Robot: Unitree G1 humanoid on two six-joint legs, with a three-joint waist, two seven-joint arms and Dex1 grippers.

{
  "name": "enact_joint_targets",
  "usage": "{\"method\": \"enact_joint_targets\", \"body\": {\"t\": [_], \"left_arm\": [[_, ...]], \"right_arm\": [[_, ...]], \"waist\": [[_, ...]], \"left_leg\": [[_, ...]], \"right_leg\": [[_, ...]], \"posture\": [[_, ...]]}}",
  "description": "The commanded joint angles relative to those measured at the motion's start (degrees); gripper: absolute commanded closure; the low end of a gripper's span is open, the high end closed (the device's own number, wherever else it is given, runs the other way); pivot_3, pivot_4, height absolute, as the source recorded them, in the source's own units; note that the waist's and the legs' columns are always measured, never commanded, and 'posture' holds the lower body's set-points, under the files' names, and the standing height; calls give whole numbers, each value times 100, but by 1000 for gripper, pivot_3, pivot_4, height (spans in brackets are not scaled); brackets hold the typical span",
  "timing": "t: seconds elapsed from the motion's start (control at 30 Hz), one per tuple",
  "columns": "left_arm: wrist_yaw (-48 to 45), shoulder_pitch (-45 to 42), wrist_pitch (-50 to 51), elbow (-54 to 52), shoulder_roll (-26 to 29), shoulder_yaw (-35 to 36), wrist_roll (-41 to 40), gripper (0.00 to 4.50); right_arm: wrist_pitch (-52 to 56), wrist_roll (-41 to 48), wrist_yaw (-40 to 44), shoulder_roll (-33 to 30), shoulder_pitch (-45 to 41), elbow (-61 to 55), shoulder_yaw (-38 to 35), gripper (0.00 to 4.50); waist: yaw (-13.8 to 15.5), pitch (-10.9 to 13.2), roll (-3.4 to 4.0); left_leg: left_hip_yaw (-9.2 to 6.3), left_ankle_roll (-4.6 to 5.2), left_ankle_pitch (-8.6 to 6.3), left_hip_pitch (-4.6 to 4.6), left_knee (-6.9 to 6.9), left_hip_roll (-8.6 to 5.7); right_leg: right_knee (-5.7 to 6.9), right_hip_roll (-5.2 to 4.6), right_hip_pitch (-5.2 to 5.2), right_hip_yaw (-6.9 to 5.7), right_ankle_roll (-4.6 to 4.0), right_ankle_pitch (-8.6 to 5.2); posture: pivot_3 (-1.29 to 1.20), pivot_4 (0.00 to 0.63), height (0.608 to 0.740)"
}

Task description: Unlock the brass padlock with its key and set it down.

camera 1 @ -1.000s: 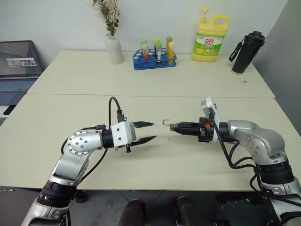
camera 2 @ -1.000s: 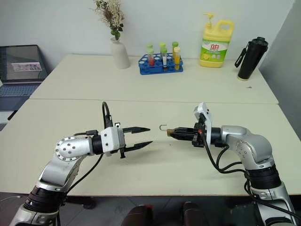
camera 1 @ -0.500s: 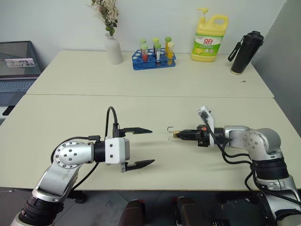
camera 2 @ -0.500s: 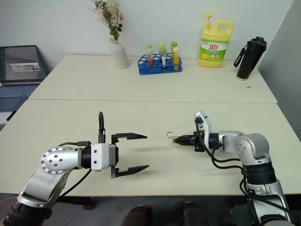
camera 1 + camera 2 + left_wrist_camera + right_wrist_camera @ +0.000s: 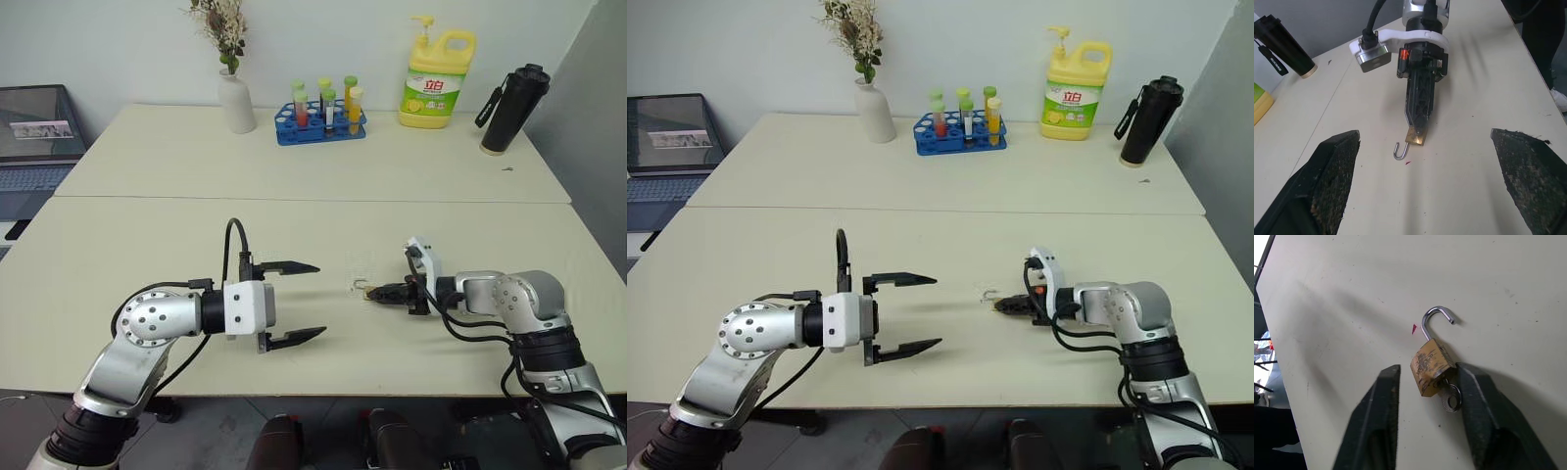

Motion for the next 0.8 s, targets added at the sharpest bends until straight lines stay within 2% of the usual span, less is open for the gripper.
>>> {"method": "enact_joint_targets", "body": {"t": [0.03, 0.2, 0.27, 0.5, 0.63, 0.8], "left_arm": [[108, 39, 259, -148, -31, 49, -135, 0], [165, 203, 766, -174, 83, 87, -91, 0], [304, 274, 1035, -195, 109, 147, -46, 0], [429, 230, 1620, -301, 268, 333, -149, 0], [331, 183, 1727, -308, 289, 379, -306, 0], [125, 11, 1584, -160, 242, 326, -391, 0]], "right_arm": [[-231, -194, 177, -445, 38, -160, 0, 1564], [-1400, -749, 870, -1247, 361, -699, 573, 33], [-2209, -1080, 1229, -1585, 527, -935, 703, 33], [-4176, -1532, 2022, -2020, 1191, -1581, 500, 33], [-4793, -1818, 2112, -2197, 1429, -1575, 358, 33], [-4818, -1744, 2174, -2186, 1578, -1592, 221, 33]], "waist": [[10, 0, 0], [13, 0, -1], [18, 0, 0], [-6, 4, 0], [2, 4, -1], [10, 5, -3]], "left_leg": [[-1, 0, 0, 0, 0, -1], [-1, 0, 0, 0, 2, -4], [-3, 0, 0, 0, 2, -3], [-5, 0, 0, 2, -1, 11], [0, 0, 0, 2, 1, 3], [1, 0, 0, 2, 3, 1]], "right_leg": [[0, 0, 0, -1, 0, 0], [-3, -3, 3, -2, 1, -1], [-4, -2, 2, -3, 2, -1], [-4, -1, 0, -3, 2, -1], [-3, -1, 0, -1, 1, -2], [-3, -2, 2, 0, 1, -2]], "posture": [[0, 150, 740], [0, 150, 740], [0, 150, 740], [0, 150, 740], [0, 150, 740], [0, 150, 740]]}}
